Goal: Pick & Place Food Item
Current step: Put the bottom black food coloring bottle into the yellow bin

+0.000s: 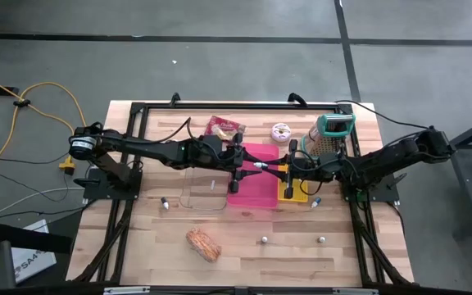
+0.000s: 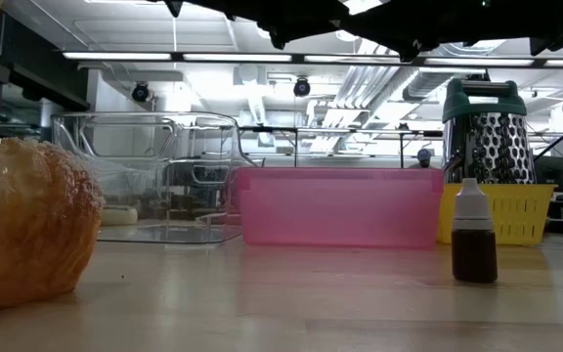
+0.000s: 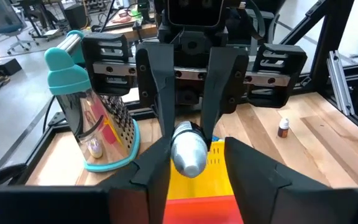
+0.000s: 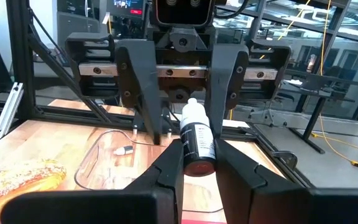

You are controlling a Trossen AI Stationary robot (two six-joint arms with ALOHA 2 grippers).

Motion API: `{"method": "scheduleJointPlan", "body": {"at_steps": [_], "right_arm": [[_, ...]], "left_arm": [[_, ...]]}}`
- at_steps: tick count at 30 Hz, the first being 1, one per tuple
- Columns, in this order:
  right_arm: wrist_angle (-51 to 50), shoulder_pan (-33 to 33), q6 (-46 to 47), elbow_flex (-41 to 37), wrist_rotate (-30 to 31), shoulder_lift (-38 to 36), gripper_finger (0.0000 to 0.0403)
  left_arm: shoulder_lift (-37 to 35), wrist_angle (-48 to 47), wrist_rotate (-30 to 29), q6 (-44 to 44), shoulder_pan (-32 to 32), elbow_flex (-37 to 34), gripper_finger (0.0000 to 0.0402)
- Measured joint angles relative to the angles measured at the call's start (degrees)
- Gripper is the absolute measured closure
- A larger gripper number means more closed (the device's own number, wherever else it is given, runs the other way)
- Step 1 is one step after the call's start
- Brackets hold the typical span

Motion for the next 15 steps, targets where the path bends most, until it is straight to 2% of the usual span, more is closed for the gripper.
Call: {"method": "scheduleJointPlan", "body": {"at_steps": [5, 15], "right_arm": [[-0.01, 0.0, 0.0, 0.0, -0.02, -0.01, 0.0341], [-2.42, 0.0, 1.15, 0.0, 0.15, -0.02, 0.0341]], "left_arm": [[0.0, 0.0, -0.02, -0.02, 0.0, 0.0, 0.0232], [0.0, 0.65, -0.26, 0.26, 0.0, 0.0, 0.023]]}}
